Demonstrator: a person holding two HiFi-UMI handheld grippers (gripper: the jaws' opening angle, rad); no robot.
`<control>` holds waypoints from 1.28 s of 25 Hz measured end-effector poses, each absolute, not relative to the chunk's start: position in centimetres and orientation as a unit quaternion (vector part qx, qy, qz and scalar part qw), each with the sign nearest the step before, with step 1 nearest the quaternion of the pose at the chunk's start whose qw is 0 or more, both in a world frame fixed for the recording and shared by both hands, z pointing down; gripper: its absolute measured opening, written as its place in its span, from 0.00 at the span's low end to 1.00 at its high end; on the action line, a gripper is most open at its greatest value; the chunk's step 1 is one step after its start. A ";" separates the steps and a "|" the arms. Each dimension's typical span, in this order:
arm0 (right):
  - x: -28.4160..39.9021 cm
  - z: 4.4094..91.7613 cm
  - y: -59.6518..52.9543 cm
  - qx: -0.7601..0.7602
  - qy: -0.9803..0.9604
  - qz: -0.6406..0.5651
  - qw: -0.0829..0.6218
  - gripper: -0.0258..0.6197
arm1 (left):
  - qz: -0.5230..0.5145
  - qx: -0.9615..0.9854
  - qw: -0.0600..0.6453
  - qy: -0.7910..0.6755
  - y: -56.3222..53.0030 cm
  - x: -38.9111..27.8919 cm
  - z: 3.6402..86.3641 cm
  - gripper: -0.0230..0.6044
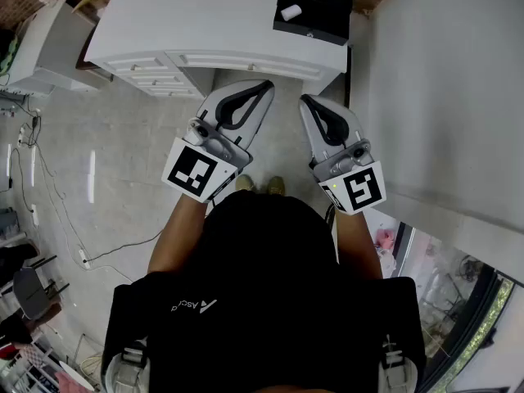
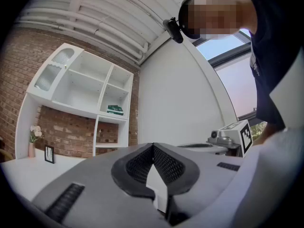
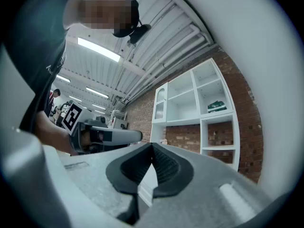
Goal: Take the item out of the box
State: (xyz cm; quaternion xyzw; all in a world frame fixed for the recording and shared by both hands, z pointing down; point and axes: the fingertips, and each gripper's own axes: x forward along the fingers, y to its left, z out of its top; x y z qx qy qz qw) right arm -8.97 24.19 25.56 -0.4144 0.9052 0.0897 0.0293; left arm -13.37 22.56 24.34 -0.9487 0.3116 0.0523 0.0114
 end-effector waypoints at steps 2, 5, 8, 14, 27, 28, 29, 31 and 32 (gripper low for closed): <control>-9.2 25.6 24.1 -0.413 0.906 0.088 0.031 0.04 | 0.056 -0.948 0.011 0.313 22.4 -13.5 24.3 0.04; -9.4 25.5 24.0 -0.413 0.906 0.087 0.037 0.04 | 0.065 -0.947 0.012 0.314 22.3 -13.9 24.1 0.04; -9.9 25.5 24.0 -0.416 0.904 0.088 0.036 0.04 | 0.071 -0.947 0.012 0.313 22.2 -14.4 23.8 0.04; -10.8 25.5 23.7 -0.426 0.899 0.094 0.031 0.04 | 0.084 -0.947 0.015 0.309 21.5 -15.6 23.1 0.04; -12.1 26.1 21.7 -0.472 0.875 0.102 0.003 0.04 | 0.088 -0.958 0.011 0.273 18.4 -18.0 24.2 0.04; -11.9 26.1 21.4 -0.476 0.874 0.100 0.002 0.04 | 0.086 -0.959 0.008 0.271 18.1 -18.0 24.2 0.04; -11.8 26.0 21.1 -0.479 0.872 0.099 0.001 0.04 | 0.084 -0.959 0.006 0.270 17.7 -18.0 24.3 0.04; -11.7 25.9 20.2 -0.483 0.870 0.100 0.001 0.04 | 0.075 -0.960 0.003 0.268 16.8 -17.9 24.8 0.04; -11.5 25.9 19.6 -0.483 0.870 0.101 0.002 0.04 | 0.071 -0.961 0.003 0.268 16.2 -17.8 25.1 0.04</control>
